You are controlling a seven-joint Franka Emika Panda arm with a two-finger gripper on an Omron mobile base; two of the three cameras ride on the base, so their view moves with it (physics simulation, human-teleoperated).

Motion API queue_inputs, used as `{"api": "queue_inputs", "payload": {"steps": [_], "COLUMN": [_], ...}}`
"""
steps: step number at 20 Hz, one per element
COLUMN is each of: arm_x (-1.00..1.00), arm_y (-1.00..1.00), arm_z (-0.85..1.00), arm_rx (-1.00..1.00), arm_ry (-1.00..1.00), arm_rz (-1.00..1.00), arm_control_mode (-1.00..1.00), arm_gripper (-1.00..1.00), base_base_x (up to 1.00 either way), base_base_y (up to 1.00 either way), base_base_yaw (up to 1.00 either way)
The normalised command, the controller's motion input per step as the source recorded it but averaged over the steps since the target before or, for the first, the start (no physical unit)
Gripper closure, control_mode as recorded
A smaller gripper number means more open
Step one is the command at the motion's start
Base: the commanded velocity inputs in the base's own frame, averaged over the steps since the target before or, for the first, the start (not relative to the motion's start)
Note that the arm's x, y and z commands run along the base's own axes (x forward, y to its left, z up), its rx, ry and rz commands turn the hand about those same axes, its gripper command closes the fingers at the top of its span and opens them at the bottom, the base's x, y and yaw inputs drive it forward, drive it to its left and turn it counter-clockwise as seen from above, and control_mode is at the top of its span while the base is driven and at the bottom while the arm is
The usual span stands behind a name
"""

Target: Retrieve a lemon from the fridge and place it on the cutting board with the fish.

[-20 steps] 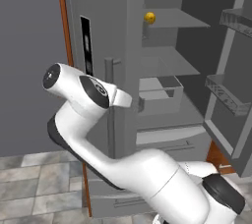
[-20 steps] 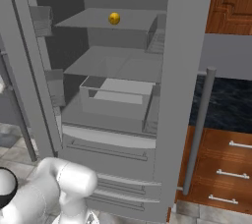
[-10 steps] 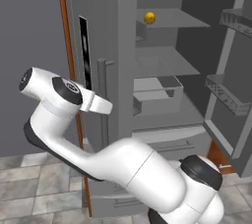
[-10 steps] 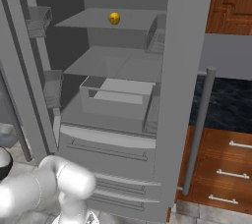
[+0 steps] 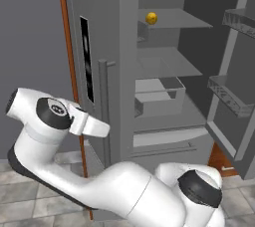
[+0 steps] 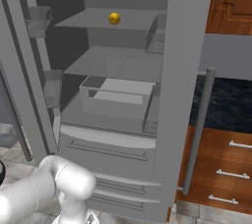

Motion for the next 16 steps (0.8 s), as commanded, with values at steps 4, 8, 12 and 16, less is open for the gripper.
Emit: {"api": "queue_inputs", "payload": {"steps": [4, 8, 12, 16], "arm_x": [-1.0, -1.0, -0.91, -0.29], "arm_y": [-0.82, -0.98, -1.0, -1.0], "arm_z": [0.06, 0.08, 0.23, 0.2], "arm_rx": [0.01, 0.05, 0.17, 0.35], "arm_ry": [0.01, -0.03, -0.01, 0.04], "arm_rz": [0.0, 0.0, 0.01, 0.04], "arm_control_mode": [-1.0, -1.0, -1.0, -1.0], "arm_gripper": [-1.0, -1.0, -1.0, -1.0], "base_base_x": [0.0, 0.0, 0.0, 0.0], "base_base_y": [0.0, 0.0, 0.0, 0.0], "base_base_yaw": [0.0, 0.0, 0.0, 0.0]}}
